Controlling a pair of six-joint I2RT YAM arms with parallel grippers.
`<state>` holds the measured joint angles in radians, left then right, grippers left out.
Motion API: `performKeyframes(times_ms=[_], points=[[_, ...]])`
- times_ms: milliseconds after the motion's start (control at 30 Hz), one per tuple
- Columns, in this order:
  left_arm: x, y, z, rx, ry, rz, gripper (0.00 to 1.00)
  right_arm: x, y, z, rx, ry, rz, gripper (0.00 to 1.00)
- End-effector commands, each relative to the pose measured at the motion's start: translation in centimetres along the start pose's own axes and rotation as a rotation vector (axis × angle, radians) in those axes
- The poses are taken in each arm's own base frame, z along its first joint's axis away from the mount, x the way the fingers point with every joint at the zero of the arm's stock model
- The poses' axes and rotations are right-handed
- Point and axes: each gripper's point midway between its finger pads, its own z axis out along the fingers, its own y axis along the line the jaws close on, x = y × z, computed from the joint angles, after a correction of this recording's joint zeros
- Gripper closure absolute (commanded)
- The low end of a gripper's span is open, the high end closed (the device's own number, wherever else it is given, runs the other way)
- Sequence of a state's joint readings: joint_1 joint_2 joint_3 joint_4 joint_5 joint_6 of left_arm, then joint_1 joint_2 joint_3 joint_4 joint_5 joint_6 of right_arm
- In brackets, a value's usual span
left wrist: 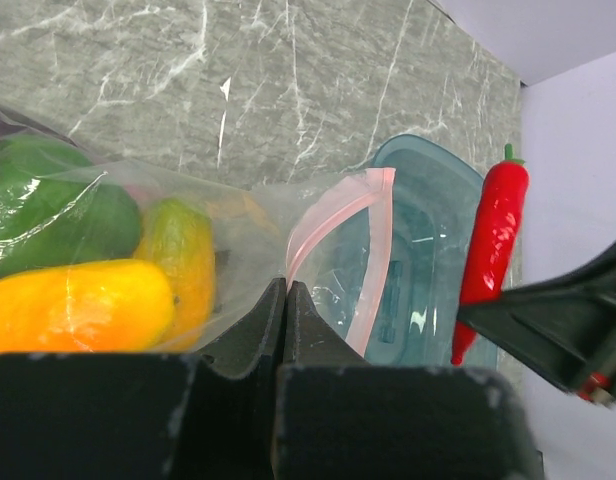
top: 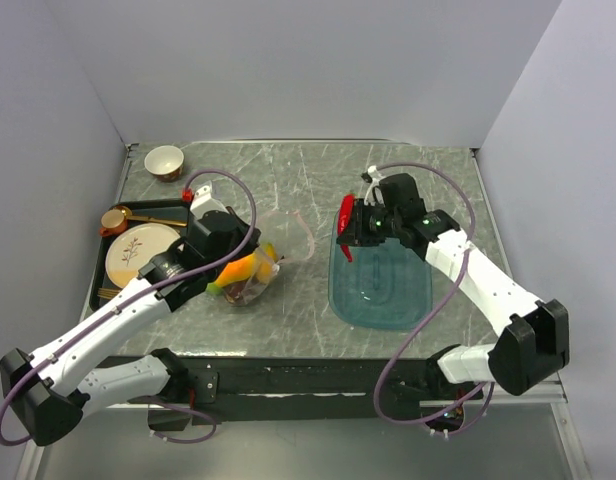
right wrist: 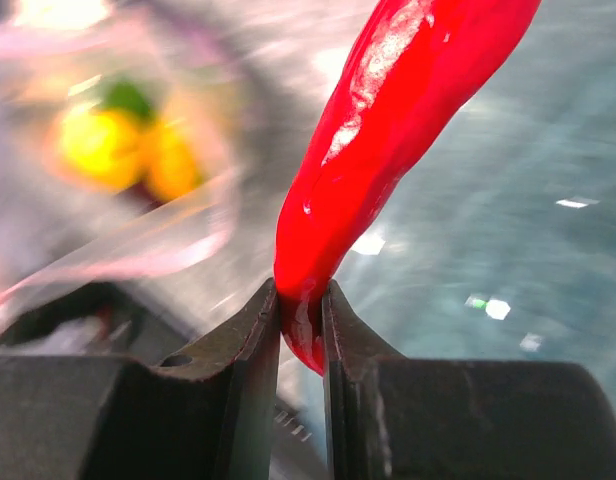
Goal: Place the food in the zip-top bag and seal the zipper
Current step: Pick up the fake vegetable from the bin, then place the fake vegetable in the zipper food storage bag.
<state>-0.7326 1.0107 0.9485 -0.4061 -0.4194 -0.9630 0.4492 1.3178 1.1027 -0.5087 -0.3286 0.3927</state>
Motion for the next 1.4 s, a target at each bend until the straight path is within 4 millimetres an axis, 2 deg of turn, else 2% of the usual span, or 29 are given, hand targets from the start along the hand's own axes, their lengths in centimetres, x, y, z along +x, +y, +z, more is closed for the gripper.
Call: performKeyframes(times_ms=[0, 33, 200, 367, 467, 633, 867, 1100, 1367], points=[[-0.9, -1.7, -0.1, 0.052, -0.018, -0.017, 0.99, 0.2, 6.7, -3.9, -0.330, 0.040, -0.072, 0.90], [-0.9, -1.6, -0.1, 0.051, -0.017, -0.017, 0.99, 0.5, 8.0, -5.1, -0.398, 0.044, -0.080, 0.89], [-0.8, -1.6, 0.1, 0.048, -0.018, -0.013, 0.99, 1.3, 11.2, -8.1, -0.574, 0.054, -0.097, 0.85], [-0.9, -1.8, 0.3, 0.043, -0.017, -0.004, 0.99, 3.2, 13.2, -9.5, -0.696, 0.123, -0.126, 0.88], [-1.1, -2.0, 0.4, 0.046, -0.021, -0.001, 0.99, 5.1, 13.6, -9.0, -0.690, 0.195, -0.149, 0.87], [-1.0, -2.1, 0.3, 0.055, -0.014, -0.002, 0.99, 7.4, 13.1, -6.3, -0.650, 0.312, -0.145, 0.88], [-1.2, -2.4, -0.3, 0.084, -0.014, 0.005, 0.99, 8.0, 12.2, -2.9, -0.618, 0.391, -0.101, 0.90], [1.0, -3.3, -0.6, 0.183, 0.075, 0.089, 0.99, 8.2, 12.1, -1.5, -0.623, 0.461, -0.095, 0.91], [4.0, -3.2, -1.0, 0.261, 0.197, 0.187, 0.99, 8.3, 12.3, -0.7, -0.653, 0.505, -0.082, 0.91]])
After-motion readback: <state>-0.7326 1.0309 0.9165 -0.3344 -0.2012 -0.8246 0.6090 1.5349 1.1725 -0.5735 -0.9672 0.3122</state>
